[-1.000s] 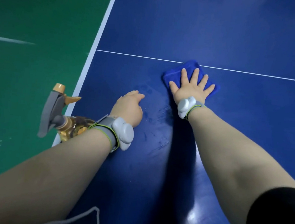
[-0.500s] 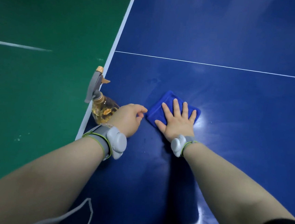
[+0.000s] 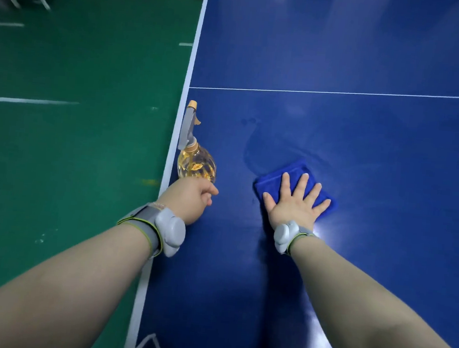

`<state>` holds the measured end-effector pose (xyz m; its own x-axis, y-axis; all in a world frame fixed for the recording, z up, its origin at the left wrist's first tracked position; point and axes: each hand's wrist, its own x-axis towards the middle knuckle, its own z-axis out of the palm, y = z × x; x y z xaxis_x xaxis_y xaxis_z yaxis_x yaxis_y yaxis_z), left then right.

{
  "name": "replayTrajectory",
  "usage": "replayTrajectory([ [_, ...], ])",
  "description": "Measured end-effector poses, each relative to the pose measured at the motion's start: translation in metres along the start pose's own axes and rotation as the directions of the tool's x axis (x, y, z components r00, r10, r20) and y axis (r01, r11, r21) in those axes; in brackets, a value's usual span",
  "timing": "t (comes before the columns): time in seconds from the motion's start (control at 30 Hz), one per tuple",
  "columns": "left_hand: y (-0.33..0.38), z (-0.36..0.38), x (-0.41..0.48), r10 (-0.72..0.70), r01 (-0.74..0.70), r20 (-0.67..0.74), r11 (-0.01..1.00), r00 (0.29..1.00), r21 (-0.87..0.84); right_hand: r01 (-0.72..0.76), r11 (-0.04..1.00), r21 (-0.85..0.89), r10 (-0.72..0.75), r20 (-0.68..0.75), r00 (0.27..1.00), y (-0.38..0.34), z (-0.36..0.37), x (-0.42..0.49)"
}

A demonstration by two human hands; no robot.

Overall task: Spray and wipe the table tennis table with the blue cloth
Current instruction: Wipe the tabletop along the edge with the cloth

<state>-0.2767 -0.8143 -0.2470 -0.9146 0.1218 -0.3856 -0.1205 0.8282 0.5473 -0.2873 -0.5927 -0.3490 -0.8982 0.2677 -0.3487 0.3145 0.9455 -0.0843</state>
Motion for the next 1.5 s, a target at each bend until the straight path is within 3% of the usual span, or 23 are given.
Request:
replayTrajectory([
  [0.17, -0.043, -0.022, -0.013, 0.048, -0.05, 0.065, 0.998, 0.997, 0.029, -0.005, 1.0, 0.017, 0.005, -0.004, 1.0, -0.052, 0.027, -0.052],
  [0.4, -0.124, -0.076, -0.038, 0.123, -0.147, 0.141, 0.973, 0.982, 0.177, -0.115, 0.991, 0.072, 0.117, -0.025, 0.993, -0.135, 0.056, -0.109],
  [0.63, -0.171, -0.115, -0.035, 0.177, -0.208, 0.143, 0.945, 0.974, 0.252, -0.185, 0.979, 0.085, 0.188, -0.032, 0.982, -0.187, 0.071, -0.145],
  [0.83, -0.15, -0.122, -0.007, 0.258, -0.264, 0.06, 0.946, 0.964, 0.186, -0.202, 0.976, 0.083, 0.206, -0.041, 0.978, -0.19, 0.073, -0.144],
  [1.13, -0.084, -0.097, 0.059, 0.391, -0.403, 0.173, 0.914, 0.904, 0.039, -0.219, 0.973, 0.077, 0.225, -0.078, 0.971, -0.184, 0.074, -0.129],
  [1.5, -0.017, -0.1, 0.131, 0.426, -0.377, 0.16, 0.888, 0.89, -0.264, -0.291, 0.947, 0.132, 0.305, -0.1, 0.947, -0.172, 0.041, -0.035],
])
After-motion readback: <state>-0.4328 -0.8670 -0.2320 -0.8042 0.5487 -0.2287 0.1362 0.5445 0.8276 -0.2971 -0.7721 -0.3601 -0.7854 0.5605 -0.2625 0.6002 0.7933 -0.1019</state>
